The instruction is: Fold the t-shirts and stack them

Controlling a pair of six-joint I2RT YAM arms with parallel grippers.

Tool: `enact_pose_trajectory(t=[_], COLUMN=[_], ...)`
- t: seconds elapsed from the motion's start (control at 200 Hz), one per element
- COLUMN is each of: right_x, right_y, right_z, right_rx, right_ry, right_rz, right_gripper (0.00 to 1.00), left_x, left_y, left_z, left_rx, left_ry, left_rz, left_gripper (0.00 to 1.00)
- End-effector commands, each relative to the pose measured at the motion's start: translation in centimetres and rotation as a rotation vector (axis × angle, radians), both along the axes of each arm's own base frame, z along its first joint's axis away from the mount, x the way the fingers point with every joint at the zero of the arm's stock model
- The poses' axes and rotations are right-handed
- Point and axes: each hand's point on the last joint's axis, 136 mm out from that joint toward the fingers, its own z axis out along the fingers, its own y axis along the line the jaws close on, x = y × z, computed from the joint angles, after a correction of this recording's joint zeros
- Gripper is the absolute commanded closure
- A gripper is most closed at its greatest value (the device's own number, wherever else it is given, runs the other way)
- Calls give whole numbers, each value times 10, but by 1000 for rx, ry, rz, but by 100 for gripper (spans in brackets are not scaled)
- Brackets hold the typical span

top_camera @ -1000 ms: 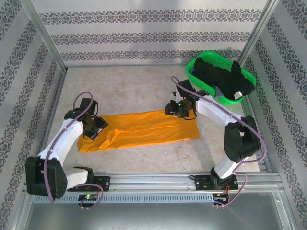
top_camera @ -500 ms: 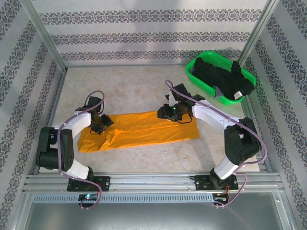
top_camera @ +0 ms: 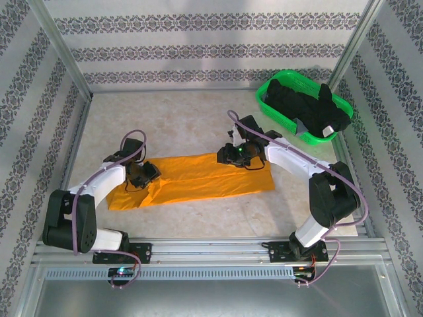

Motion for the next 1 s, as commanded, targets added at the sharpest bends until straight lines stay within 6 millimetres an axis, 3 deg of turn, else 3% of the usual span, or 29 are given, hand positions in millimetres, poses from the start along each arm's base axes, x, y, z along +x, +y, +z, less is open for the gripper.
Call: enact_pose_trajectory(t=[0.0, 0.245, 0.385, 0.505, 0.715, 0.889, 0.994], right_x=[3, 0, -3, -4, -5, -8, -10], right_y=[6, 5, 3, 2, 1, 2, 2], right_z=[7, 5, 2, 2, -1, -3, -4], right_rx=[31, 31, 30, 29, 30, 32, 31], right_ry=[-12, -7, -3, -3, 2, 10, 13], right_rz=[10, 10, 8, 6, 1, 2, 6], right_gripper=[59, 59, 59, 59, 59, 60, 61], left_x=[-22, -41, -56, -63, -51, -37, -18], left_y=[-13, -26, -53, -68, -58, -32, -31], left_z=[-8, -4, -11, 0, 51, 42, 32], left_rx=[-30, -45, -140, -197, -160, -30, -4], left_ry=[66, 75, 103, 99, -65, -58, -57], left_rz=[-15, -26, -40, -61, -88, -27, -4], left_gripper=[65, 67, 68, 69, 67, 73, 77])
